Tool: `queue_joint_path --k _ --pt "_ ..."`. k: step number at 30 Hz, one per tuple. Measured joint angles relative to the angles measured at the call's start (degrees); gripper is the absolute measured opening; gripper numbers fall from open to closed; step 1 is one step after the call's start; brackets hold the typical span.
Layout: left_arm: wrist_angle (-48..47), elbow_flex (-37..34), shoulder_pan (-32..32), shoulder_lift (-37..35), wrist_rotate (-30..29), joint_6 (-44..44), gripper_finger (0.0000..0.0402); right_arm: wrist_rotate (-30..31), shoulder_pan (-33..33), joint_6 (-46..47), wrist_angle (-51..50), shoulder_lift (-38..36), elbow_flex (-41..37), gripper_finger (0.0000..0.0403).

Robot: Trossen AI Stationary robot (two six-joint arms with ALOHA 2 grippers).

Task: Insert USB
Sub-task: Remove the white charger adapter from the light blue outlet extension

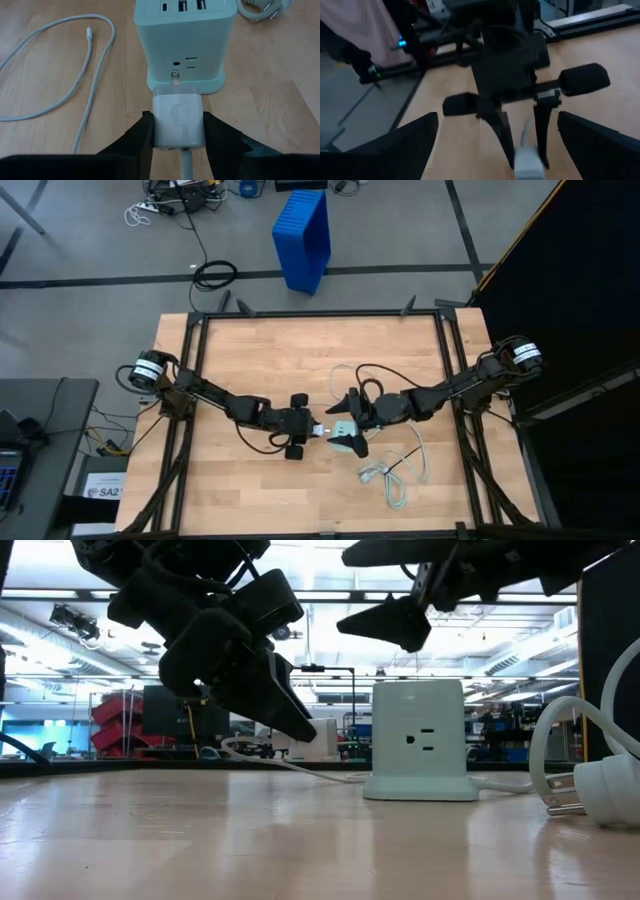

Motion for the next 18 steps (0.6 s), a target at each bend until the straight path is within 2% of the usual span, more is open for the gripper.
queue_joint_path --k 6,12,15,18 --pt "-0.01 0.0 0.0 0.0 -0.02 0.0 0.0122 2.62 -1.11 0.56 0.52 0.0 0.0 0.037" --pt "0.01 0.0 0.0 0.0 -0.02 0.07 0.0122 2.69 -1.91 2.26 -1.95 0.0 0.0 0.0396" --pt "-0.13 0.17 0.0 -0.05 -0.3 1.94 0.0122 2.96 -2.29 4.36 -3.05 0.0 0.0 0.0395" --pt "-2.34 1.72 -1.04 -1.17 -4.93 4.45 0.0122 3.13 -2.29 4.54 -3.04 0.02 0.0 0.0398"
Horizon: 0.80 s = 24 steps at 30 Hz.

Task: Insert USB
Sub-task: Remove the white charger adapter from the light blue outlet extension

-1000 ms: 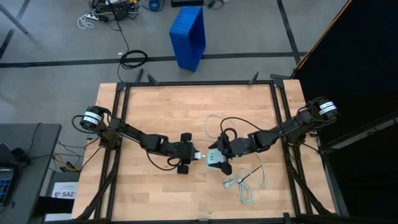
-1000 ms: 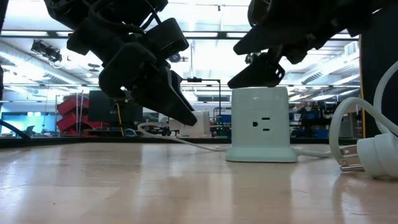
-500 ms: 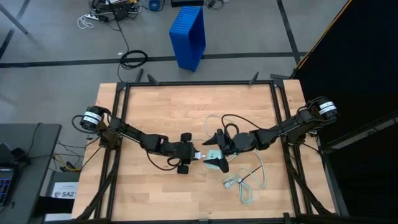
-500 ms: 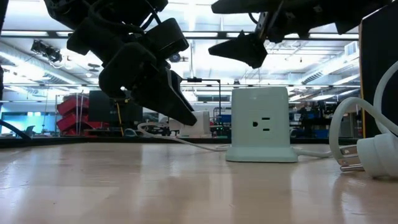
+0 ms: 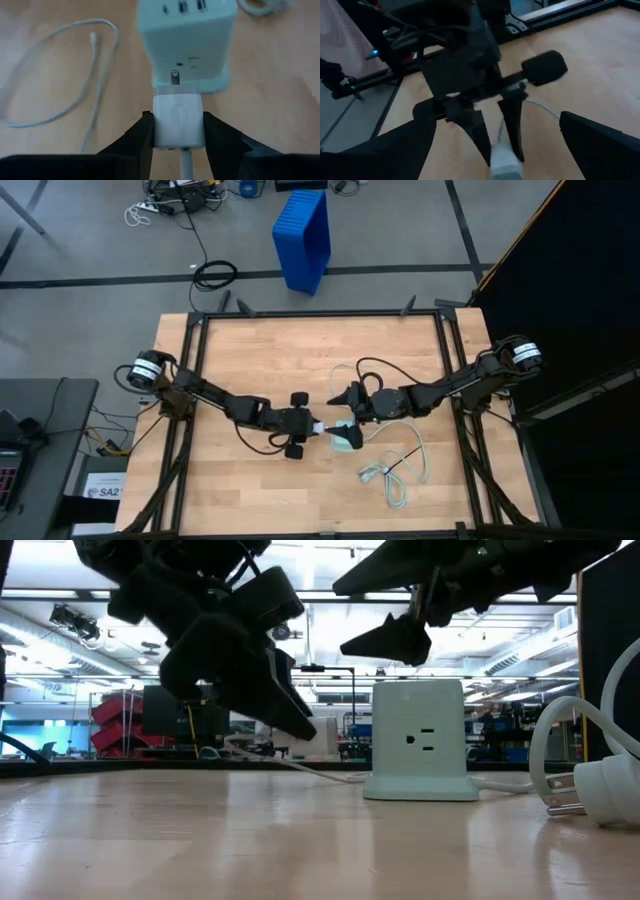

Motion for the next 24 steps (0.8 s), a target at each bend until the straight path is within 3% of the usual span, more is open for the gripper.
queue_joint_path --k 6,14,20,24 --pt "-6.06 4.93 -5.75 -1.86 -17.42 6.43 0.0121 3.22 0.02 0.23 0.16 0.01 0.0 0.0393" --pt "-4.72 7.42 -12.55 -1.78 -37.48 14.19 0.0121 4.19 0.08 3.58 1.69 0.01 0.0 0.0394" --pt "-4.91 7.4 -13.25 -1.72 -40.79 15.77 0.0121 5.07 2.15 3.03 4.67 0.01 0.01 0.0368" --pt "-4.44 7.4 -13.48 -1.71 -42.3 16.81 0.0121 13.76 5.14 1.78 4.48 0.03 0.0 0.034"
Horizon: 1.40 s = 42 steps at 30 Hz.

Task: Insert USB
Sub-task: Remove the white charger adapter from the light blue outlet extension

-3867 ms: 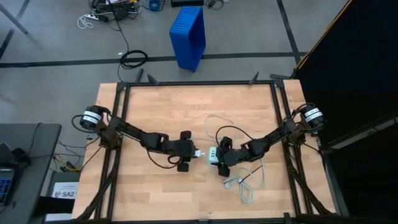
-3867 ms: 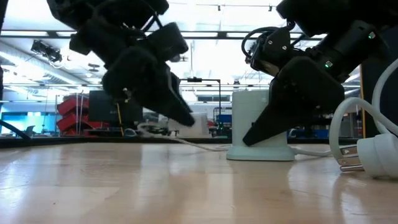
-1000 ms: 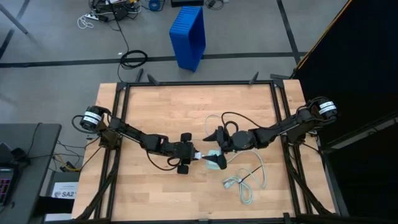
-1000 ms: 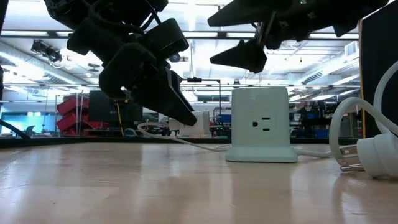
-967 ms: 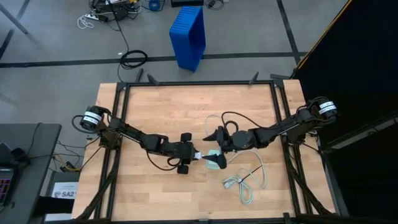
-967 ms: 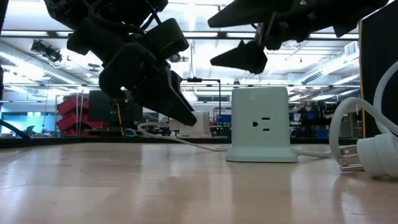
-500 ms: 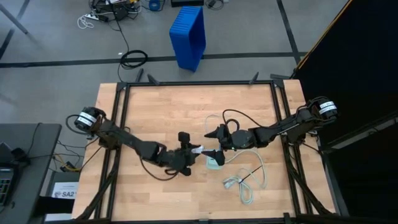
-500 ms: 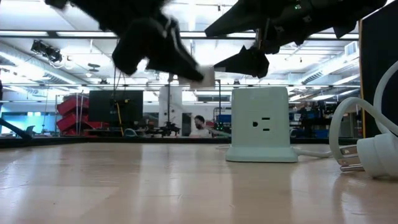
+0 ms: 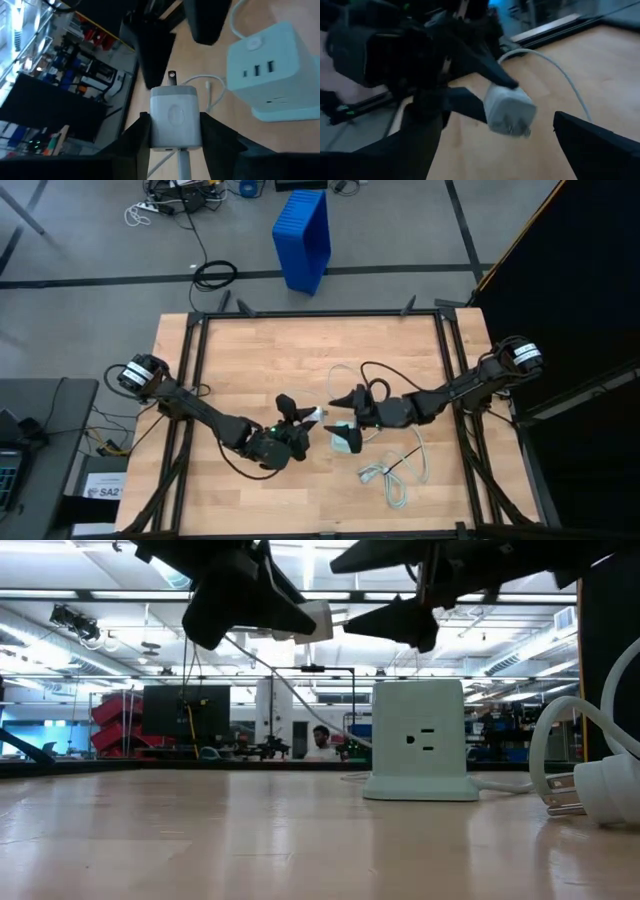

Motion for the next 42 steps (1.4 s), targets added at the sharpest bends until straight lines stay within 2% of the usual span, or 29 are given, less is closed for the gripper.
queue_joint_path --k 2,5,10,13,18,23,28,37,42 --pt "1.0 0.0 -0.13 0.0 0.06 0.31 0.0121 3.09 1.05 0.03 0.21 0.0 0.0 0.0329" --pt "1.36 0.0 -0.17 0.0 0.1 0.42 0.0121 3.78 1.73 0.05 3.13 1.3 0.02 0.0317" --pt "2.08 0.0 -0.17 0.0 0.81 0.38 0.0121 3.99 1.79 -2.2 16.71 10.29 0.27 0.0312" --pt "2.22 0.0 -0.49 0.02 1.18 0.44 0.0121 3.99 0.8 -4.01 20.65 13.21 1.92 0.0315" --pt "2.22 -0.02 -1.35 0.02 1.18 0.88 0.0121 2.08 -0.82 -3.67 18.65 13.89 3.76 0.0318" --pt "2.21 -0.02 -1.36 0.02 1.2 0.88 0.0122 1.42 -1.03 -3.29 18.49 13.86 4.02 0.0302" --pt "2.2 -0.02 -1.42 0.02 1.2 0.88 0.0122 1.38 -1.05 -2.0 16.33 13.86 4.0 0.0261" --pt "1.47 -0.11 -1.4 0.04 0.7 1.29 0.0122 0.72 -1.03 -2.23 16.83 13.84 4.0 0.0133" --pt "0.92 -0.2 -1.49 0.04 1.4 0.95 0.0122 0.79 -1.07 -2.85 16.58 13.84 3.98 0.013"
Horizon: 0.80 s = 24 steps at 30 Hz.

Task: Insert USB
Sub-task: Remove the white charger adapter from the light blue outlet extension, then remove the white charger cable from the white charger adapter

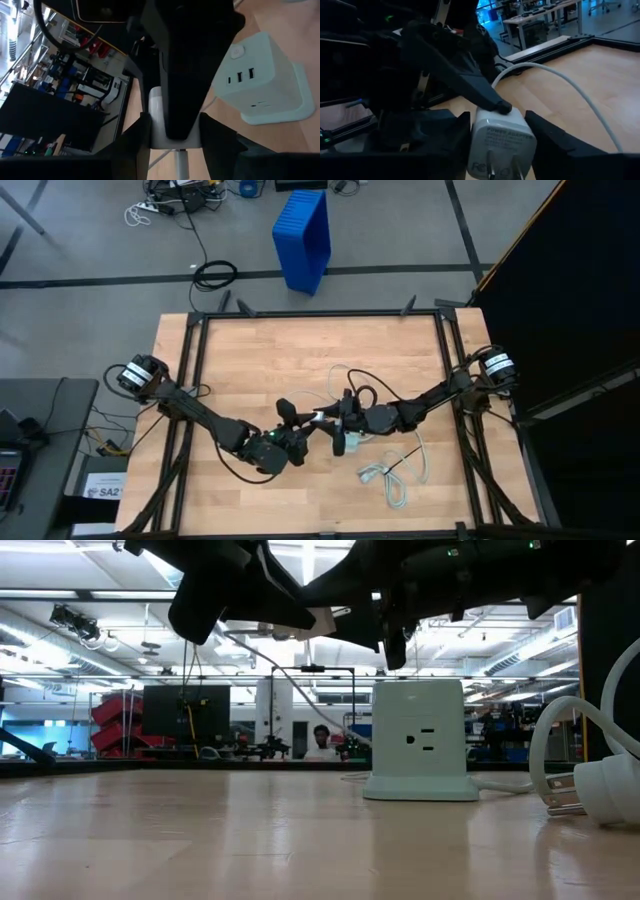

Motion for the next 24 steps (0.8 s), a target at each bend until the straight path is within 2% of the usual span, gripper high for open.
queue_joint_path --k 12,17,24 --pt "-1.99 0.02 -3.61 -0.81 -2.99 0.33 0.0173 0.0 0.03 -1.49 -0.14 0.0 0.0 0.0118" --pt "-4.21 0.04 -3.93 -0.87 -3.15 -0.53 0.0177 -0.03 0.1 -1.44 -0.04 0.0 -0.01 0.0118" --pt "-11.17 0.04 -2.5 -0.87 -3.26 -6.45 0.0177 -0.03 0.17 -1.44 0.29 0.0 -0.02 0.0118"
